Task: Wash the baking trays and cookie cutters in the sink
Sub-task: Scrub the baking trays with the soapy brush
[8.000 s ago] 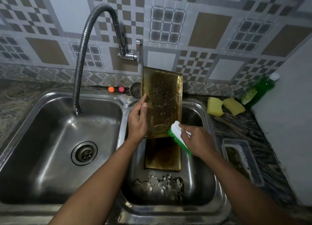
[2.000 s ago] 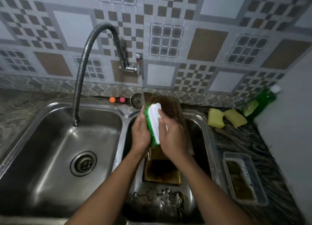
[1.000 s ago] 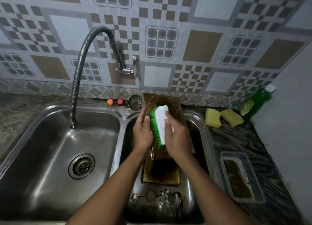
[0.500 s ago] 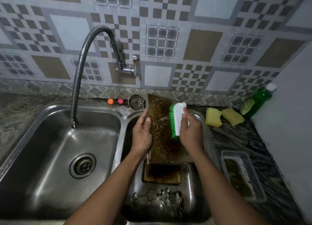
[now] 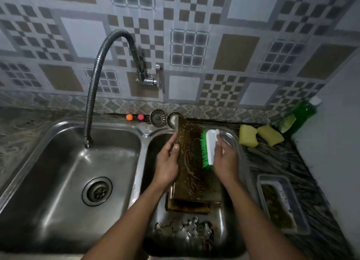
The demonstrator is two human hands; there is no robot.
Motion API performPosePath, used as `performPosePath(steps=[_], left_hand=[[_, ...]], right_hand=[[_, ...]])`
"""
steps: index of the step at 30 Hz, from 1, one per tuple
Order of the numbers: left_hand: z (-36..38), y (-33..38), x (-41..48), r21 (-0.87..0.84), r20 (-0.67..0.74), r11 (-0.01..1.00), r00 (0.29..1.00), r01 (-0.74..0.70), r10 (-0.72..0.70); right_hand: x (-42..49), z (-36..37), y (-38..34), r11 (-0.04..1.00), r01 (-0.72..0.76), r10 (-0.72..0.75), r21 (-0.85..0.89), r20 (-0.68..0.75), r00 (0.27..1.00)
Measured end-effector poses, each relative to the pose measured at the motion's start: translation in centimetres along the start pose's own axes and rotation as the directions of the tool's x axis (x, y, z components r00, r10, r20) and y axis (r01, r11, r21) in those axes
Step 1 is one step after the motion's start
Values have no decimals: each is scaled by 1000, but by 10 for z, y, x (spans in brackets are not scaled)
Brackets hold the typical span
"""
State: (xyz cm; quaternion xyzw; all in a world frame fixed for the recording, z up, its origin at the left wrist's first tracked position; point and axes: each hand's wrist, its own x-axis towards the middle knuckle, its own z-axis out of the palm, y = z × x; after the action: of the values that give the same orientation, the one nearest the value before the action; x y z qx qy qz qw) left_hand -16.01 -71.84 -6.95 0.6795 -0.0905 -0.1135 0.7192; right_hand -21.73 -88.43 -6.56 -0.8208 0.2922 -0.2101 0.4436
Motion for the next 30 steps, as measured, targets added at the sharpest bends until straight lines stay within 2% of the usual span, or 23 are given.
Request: performPosePath(steps=[4,6,9,14,17,21,26,30], left_hand=[[9,-4,-1,-6,47,1000,999,9,-8],[7,-1,6,-11,18,1000,1000,3,-3],[-3,7,15,-1,-49,1000,999,-11,11],[-14,1,10,99,-55,995,998,-30,36],[-9,-5,5,178,51,983,998,-40,32],[6,4,-4,162,170,984,985,-68,40],[17,31,-15,140,306,988,946,72,-112],[24,19,-19,63,365,991,921,119,-134]], right_hand=[[13,15,-36,995,97,-98,24,40,994],[-3,20,-41,981,194,-196,28,98,976],[-34,16,-21,968,249,-250,23,151,956],[-35,-3,5,992,120,-123,23,181,976],[-30,-5,-3,987,58,-99,151,280,955],[-28,-1,-12,980,-33,-41,197,362,931],[-31,-11,-14,974,-32,-71,224,438,896],[-38,-16,-9,988,19,-71,153,342,937]])
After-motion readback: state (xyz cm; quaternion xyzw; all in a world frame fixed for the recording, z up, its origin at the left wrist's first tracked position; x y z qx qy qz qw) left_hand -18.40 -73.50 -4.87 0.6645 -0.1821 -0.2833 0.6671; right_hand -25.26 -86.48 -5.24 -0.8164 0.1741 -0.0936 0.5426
